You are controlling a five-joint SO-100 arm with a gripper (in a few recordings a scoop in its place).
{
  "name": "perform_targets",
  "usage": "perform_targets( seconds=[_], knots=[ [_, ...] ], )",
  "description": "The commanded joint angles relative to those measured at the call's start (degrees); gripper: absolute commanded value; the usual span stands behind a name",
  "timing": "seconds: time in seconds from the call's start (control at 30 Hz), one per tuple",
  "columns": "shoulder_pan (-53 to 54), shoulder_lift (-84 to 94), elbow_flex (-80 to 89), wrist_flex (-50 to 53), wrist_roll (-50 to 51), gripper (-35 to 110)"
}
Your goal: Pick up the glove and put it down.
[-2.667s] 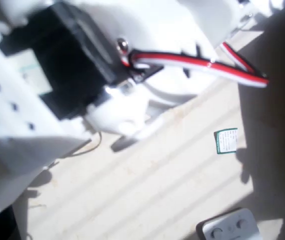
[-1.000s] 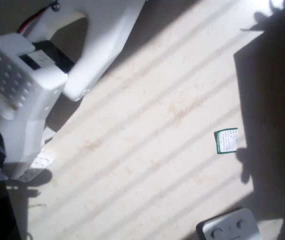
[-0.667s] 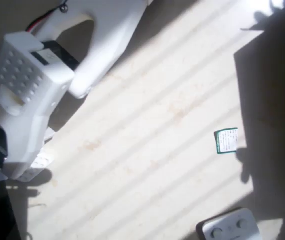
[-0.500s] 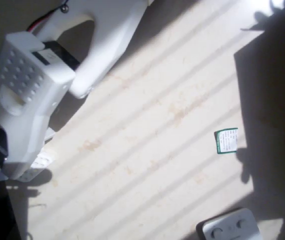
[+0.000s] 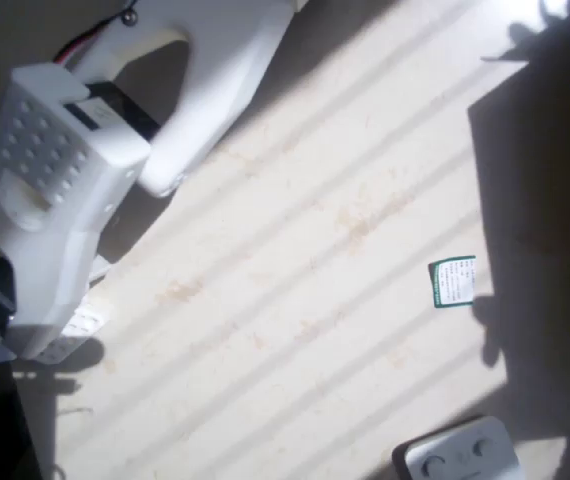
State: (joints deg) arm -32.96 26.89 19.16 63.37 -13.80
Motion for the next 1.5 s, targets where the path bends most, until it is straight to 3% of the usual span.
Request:
perform_targets(
  seconds=[0.0, 0.2, 0.73, 1.07, 1.47],
  knots=[
    [-0.35, 0.97, -2.37, 2.9, 0.35, 27],
    [-0.26, 0.7, -2.46, 2.81, 0.35, -2],
    [-0.26, 1.67, -2.55, 3.43, -0.26, 0],
    [3.43, 14.15, -1.85, 3.87, 0.26, 0],
    [14.41, 23.99, -2.46, 16.26, -0.35, 0]
  ],
)
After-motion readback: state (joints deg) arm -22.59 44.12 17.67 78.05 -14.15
